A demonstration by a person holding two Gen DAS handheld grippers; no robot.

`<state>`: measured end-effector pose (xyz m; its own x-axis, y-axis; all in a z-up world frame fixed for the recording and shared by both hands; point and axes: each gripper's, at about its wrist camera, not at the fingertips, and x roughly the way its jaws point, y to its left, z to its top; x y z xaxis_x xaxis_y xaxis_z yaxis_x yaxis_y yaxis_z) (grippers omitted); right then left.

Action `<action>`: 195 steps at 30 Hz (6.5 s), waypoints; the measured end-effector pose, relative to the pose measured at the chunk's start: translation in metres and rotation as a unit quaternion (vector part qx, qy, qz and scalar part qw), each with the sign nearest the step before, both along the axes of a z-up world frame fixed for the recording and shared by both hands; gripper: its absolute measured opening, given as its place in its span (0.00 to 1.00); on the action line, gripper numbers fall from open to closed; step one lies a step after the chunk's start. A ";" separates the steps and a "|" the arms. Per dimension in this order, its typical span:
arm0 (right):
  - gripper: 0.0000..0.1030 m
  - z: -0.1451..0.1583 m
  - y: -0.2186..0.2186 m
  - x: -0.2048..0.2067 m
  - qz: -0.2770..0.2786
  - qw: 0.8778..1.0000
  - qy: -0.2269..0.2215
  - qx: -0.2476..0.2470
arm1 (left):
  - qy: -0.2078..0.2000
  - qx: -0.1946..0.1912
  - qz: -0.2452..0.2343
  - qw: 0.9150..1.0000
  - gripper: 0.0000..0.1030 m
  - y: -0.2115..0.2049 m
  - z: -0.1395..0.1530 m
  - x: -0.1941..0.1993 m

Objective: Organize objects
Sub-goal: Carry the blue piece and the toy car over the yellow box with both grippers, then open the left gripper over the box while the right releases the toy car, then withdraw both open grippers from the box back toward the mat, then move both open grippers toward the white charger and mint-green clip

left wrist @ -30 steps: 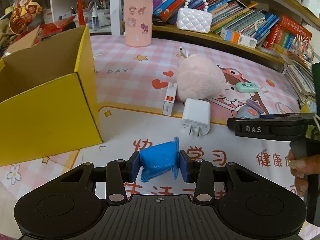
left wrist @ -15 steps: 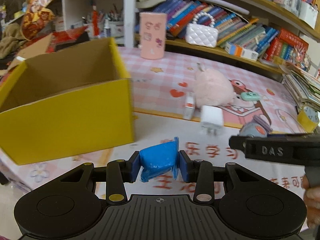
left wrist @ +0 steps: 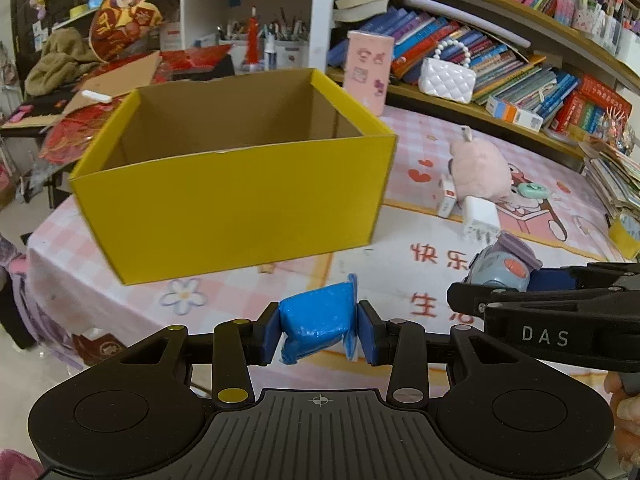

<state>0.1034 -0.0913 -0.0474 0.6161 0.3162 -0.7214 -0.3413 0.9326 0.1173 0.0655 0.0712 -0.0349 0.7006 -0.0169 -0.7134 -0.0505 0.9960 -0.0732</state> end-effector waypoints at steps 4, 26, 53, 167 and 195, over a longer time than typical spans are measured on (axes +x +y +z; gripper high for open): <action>0.58 0.001 0.017 -0.012 0.003 1.000 0.000 0.003 | -0.001 0.002 -0.001 1.000 0.37 0.015 0.002 -0.012; 0.58 0.007 0.089 -0.066 -0.007 1.000 -0.020 0.018 | -0.036 0.017 -0.008 0.999 0.37 0.085 0.014 -0.065; 0.58 0.069 0.105 0.032 0.016 0.991 -0.127 0.035 | -0.135 0.002 0.041 0.990 0.37 0.103 0.065 0.013; 0.71 0.011 0.094 -0.070 -0.058 0.995 -0.082 -0.021 | -0.048 0.054 0.061 0.996 0.83 0.092 0.013 -0.063; 0.78 0.006 0.037 -0.097 -0.166 0.982 -0.069 -0.050 | -0.046 0.044 -0.038 0.997 0.89 0.035 0.005 -0.050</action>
